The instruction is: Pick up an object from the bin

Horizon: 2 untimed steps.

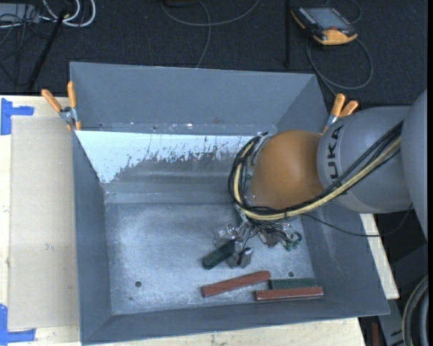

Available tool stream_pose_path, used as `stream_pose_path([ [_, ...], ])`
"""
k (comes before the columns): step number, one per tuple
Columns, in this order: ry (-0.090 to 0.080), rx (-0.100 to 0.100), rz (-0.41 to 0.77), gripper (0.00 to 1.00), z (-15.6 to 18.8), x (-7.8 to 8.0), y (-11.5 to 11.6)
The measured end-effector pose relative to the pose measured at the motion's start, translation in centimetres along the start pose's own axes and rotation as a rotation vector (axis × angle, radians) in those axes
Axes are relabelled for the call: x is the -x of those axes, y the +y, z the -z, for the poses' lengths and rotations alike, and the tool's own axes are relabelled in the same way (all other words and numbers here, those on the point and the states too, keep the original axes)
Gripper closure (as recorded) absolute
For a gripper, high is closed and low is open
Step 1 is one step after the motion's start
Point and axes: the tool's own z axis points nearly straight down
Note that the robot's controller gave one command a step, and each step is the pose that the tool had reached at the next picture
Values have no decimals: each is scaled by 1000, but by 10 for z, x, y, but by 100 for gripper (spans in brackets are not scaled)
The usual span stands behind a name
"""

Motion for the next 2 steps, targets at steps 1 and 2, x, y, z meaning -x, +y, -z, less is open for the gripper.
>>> stream_pose_path([
  [1, 0, -3, 296, 100, 34, -41, -63],
  [2, -6, -7, 259, 100, 208, -32, -78],
])
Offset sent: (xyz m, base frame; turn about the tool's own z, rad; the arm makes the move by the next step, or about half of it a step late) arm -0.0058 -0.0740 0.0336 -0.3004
